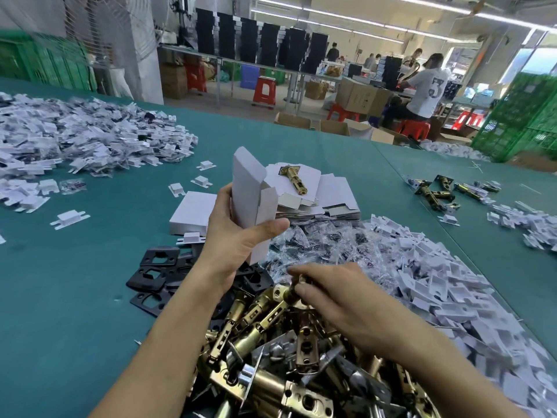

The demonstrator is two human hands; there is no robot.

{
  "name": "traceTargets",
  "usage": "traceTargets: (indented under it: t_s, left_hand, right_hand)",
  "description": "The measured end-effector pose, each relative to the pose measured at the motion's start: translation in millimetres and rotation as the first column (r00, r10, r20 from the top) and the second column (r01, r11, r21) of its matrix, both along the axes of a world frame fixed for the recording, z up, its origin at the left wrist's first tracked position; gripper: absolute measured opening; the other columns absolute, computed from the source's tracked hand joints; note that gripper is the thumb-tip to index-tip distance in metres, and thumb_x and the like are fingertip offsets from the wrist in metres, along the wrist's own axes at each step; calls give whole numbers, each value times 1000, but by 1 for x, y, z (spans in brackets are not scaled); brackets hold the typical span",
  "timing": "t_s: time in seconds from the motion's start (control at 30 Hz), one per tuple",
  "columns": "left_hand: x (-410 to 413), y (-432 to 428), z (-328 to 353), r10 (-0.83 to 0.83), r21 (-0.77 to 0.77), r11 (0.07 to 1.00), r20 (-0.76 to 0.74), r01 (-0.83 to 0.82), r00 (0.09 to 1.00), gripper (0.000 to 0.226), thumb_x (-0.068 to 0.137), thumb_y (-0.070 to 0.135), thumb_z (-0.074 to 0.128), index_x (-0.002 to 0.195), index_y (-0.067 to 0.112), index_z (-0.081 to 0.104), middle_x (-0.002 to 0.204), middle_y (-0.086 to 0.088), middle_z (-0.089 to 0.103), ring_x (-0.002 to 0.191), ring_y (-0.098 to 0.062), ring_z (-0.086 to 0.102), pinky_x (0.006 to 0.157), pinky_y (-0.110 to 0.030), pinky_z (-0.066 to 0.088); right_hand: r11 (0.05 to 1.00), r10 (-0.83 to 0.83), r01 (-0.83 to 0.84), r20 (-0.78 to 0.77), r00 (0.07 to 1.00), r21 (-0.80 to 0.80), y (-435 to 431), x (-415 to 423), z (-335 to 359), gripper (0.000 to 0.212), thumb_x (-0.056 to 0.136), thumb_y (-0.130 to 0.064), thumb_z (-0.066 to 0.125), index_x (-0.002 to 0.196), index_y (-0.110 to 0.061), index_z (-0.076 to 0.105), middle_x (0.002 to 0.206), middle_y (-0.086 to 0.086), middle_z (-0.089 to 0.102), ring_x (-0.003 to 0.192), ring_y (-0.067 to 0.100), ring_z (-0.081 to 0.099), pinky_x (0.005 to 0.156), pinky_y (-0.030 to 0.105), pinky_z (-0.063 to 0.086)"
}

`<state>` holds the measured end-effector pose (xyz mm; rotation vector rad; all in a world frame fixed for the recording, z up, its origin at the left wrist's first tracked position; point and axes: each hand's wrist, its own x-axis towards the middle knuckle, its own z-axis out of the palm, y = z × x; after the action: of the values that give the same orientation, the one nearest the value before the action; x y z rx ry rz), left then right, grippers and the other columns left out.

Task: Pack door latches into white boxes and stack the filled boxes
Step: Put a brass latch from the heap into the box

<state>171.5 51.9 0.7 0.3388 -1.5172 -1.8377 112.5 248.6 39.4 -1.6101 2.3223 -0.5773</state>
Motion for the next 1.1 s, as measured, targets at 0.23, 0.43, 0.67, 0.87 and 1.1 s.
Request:
traceTargets:
  t_s: [0.23,0.43,0.67,0.87,1.1]
  left_hand:
    - [7,0,1,-207,-72,975,25,208,978,86,46,25,96,119,38,53,104,13,68,90,-3,66,69,-19,54]
    - [7,3,-1,-296,-109,949,14,296,955,86,51,14,94,122,38,51,100,14,65,87,-2,64,70,-19,54]
    - [6,7,0,-255,-130,958,19,255,967,86,55,8,91,126,31,48,96,19,69,93,0,67,74,-19,56]
    - [4,14,2,-172,-236,954,63,183,983,83,54,18,95,123,35,53,108,17,64,100,0,62,79,-18,53]
    - [5,20,8,-122,-303,942,85,142,989,82,55,24,99,122,41,54,109,20,63,99,0,62,76,-15,52]
  right_hand:
    - [763,-257,308,171,951,-568,-8,-5,25,14,100,-20,51,97,-30,60,81,-13,69,62,20,63,53,41,54]
    - [492,-189,324,264,946,-808,-14,0,81,18,101,-24,53,91,-34,64,80,-6,69,78,14,71,69,37,62]
    - [646,-214,278,181,960,-711,-32,12,94,19,97,-18,60,83,-28,66,72,-5,69,67,15,71,66,42,60]
    - [693,-256,277,133,958,-665,-34,6,93,12,93,-22,67,102,-27,60,69,2,70,66,19,71,66,47,59]
    - [748,-326,317,93,941,-583,-48,-2,87,13,90,-29,66,90,-23,54,71,8,69,84,35,65,71,47,56]
